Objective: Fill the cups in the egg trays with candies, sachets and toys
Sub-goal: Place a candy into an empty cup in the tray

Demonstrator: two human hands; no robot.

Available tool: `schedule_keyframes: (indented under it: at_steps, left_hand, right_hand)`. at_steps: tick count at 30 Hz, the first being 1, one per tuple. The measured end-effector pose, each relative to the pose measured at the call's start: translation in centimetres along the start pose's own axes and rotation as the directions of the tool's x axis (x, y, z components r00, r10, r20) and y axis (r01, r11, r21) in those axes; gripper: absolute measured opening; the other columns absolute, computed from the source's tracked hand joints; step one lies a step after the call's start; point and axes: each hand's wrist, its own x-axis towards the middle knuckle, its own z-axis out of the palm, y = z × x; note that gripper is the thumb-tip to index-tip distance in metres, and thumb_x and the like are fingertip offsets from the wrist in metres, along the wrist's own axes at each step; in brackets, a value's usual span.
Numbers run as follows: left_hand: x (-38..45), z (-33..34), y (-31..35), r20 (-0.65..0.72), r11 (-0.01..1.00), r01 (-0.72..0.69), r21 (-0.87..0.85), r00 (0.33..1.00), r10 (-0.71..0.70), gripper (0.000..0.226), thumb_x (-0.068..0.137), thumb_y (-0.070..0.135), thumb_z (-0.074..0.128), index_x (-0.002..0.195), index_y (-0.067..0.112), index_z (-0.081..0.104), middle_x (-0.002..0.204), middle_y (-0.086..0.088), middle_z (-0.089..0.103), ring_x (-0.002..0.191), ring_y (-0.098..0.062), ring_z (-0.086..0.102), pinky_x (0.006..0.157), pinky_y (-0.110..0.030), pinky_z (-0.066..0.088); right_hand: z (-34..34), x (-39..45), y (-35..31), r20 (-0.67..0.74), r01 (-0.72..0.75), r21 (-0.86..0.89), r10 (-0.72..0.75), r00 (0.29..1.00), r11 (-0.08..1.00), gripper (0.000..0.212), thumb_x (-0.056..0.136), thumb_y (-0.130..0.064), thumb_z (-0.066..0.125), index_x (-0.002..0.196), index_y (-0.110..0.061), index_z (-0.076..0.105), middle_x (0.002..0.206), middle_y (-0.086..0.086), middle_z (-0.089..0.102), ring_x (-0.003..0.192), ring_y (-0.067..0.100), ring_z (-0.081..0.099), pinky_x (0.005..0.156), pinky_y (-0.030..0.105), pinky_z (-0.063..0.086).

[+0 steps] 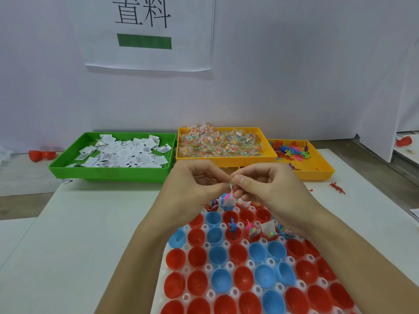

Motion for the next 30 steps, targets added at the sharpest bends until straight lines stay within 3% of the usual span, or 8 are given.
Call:
schedule_keyframes:
  at_steps: [5, 10, 14, 18, 24, 30]
  left_hand:
    - [0.1, -0.4, 0.0, 0.076, 0.999, 0.031, 0.02, 0.997, -0.033, 0.011, 0.076, 0.017, 0.084, 0.084, 0.02, 0.076, 0.085, 0.002, 0.076, 0.081, -0.014, 0.074, 0.077, -0.027, 0.06]
    - [0.2, -0.3, -0.3, 0.087, 0.997, 0.057, 0.054, 0.994, -0.061, 0.017, 0.074, 0.012, 0.085, 0.084, 0.017, 0.072, 0.082, -0.002, 0.075, 0.077, -0.017, 0.073, 0.074, -0.027, 0.06]
    - [0.1, -0.4, -0.4, 0.122, 0.996, 0.073, 0.054, 0.989, -0.079, 0.019, 0.072, 0.006, 0.085, 0.084, 0.011, 0.071, 0.08, -0.007, 0.074, 0.072, -0.019, 0.07, 0.072, -0.029, 0.06]
    - [-0.2, -1.6, -0.4, 0.22, 0.987, 0.114, 0.117, 0.966, -0.138, 0.021, 0.076, 0.01, 0.084, 0.093, 0.016, 0.073, 0.083, -0.006, 0.076, 0.08, -0.026, 0.073, 0.08, -0.04, 0.058]
    - [-0.2, -4.3, -0.8, 0.025, 0.982, 0.107, 0.156, 0.993, -0.112, 0.013, 0.083, 0.021, 0.077, 0.093, 0.027, 0.072, 0.086, 0.0, 0.076, 0.079, -0.019, 0.073, 0.08, -0.041, 0.06]
    - [-0.1, -4.7, -1.3, -0.021, 0.981, 0.113, 0.157, 0.994, -0.111, 0.007, 0.088, 0.02, 0.072, 0.091, 0.026, 0.071, 0.082, 0.002, 0.076, 0.074, -0.012, 0.074, 0.071, -0.027, 0.054]
  right_hand:
    - [-0.5, -0.3, -0.4, 0.032, 0.038, -0.104, -0.035, 0.999, 0.994, 0.009, 0.089, -0.009, 0.07, 0.092, -0.015, 0.076, 0.076, 0.004, 0.077, 0.073, 0.017, 0.074, 0.065, 0.018, 0.057]
    - [-0.5, -0.4, -0.4, 0.033, 0.057, -0.137, -0.053, 0.998, 0.989, 0.012, 0.086, -0.011, 0.074, 0.098, -0.014, 0.073, 0.076, 0.003, 0.077, 0.073, 0.016, 0.075, 0.066, 0.019, 0.057]
    - [-0.4, -0.4, -0.4, 0.04, 0.044, -0.201, -0.037, 0.999, 0.979, 0.009, 0.082, -0.01, 0.078, 0.089, -0.016, 0.075, 0.075, -0.001, 0.077, 0.072, 0.013, 0.075, 0.068, 0.02, 0.059]
    - [-0.3, -0.3, -0.5, 0.08, 0.09, -0.388, -0.064, 0.995, 0.917, 0.013, 0.082, -0.011, 0.08, 0.08, -0.024, 0.078, 0.076, -0.011, 0.075, 0.071, 0.005, 0.072, 0.068, 0.018, 0.058]
    - [-0.2, -0.2, -1.1, 0.312, 0.187, -0.607, 0.015, 0.95, 0.772, 0.028, 0.084, -0.008, 0.077, 0.07, -0.033, 0.075, 0.078, -0.015, 0.074, 0.077, -0.002, 0.069, 0.066, 0.01, 0.052]
    - [0.3, 0.0, -1.2, 0.402, 0.231, -0.715, 0.118, 0.908, 0.66, 0.022, 0.091, -0.006, 0.068, 0.086, -0.025, 0.078, 0.084, -0.015, 0.074, 0.08, -0.006, 0.068, 0.076, 0.019, 0.059]
